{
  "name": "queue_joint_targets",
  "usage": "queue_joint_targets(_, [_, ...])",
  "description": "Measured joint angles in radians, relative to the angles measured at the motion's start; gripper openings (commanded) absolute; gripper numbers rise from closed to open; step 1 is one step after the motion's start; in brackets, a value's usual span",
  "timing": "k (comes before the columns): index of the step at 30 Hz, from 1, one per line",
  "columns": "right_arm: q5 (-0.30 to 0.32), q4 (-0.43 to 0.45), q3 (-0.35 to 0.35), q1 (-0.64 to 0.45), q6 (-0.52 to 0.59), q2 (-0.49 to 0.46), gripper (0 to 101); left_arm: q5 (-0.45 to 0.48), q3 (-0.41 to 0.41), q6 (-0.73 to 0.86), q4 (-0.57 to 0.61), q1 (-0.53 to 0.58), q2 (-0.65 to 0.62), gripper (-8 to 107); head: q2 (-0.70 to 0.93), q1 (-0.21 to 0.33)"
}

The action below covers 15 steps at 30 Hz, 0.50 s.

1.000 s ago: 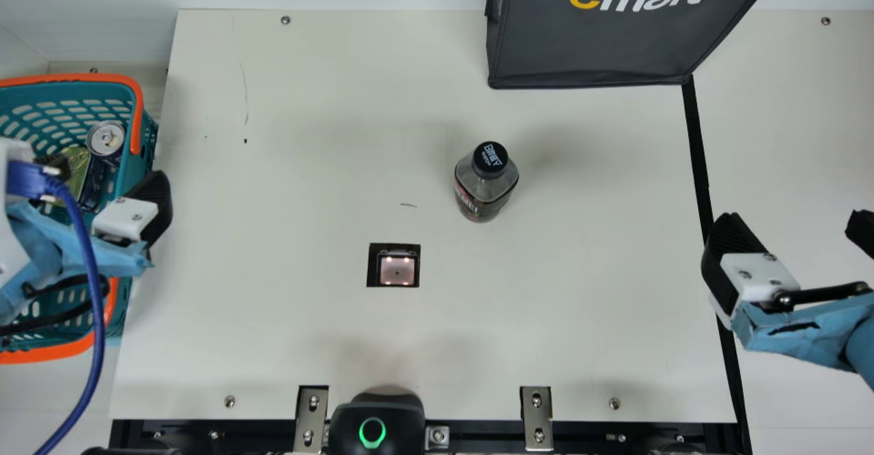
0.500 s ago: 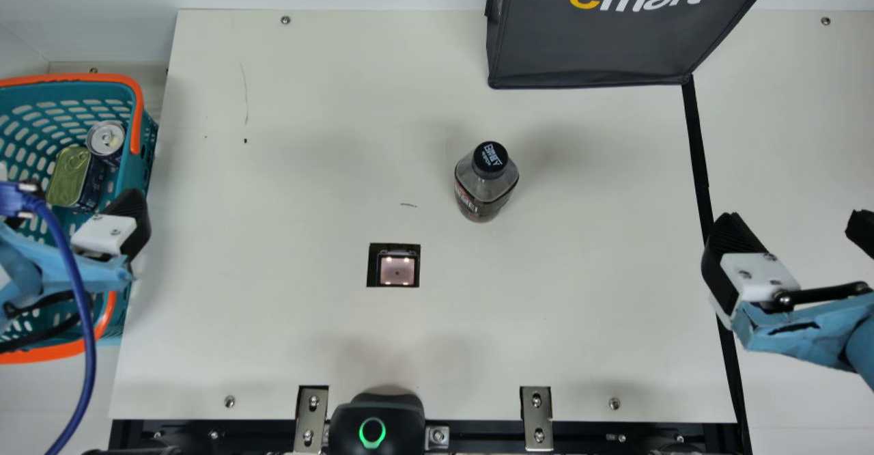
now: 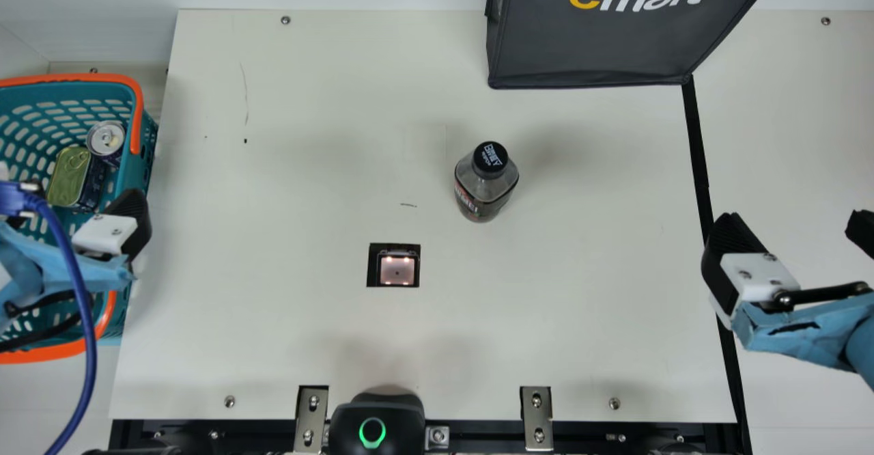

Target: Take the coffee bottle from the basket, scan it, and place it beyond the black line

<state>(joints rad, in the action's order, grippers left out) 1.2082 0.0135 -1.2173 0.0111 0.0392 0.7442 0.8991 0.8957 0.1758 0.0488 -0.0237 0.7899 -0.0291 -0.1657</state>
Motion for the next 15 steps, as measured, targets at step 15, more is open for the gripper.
queue_joint_targets(15, [0.010, -0.013, -0.078, 0.023, -0.003, 0.059, 91, 0.000, 0.000, 0.000, 0.000, 0.000, 0.000, 90, 0.000, 0.000])
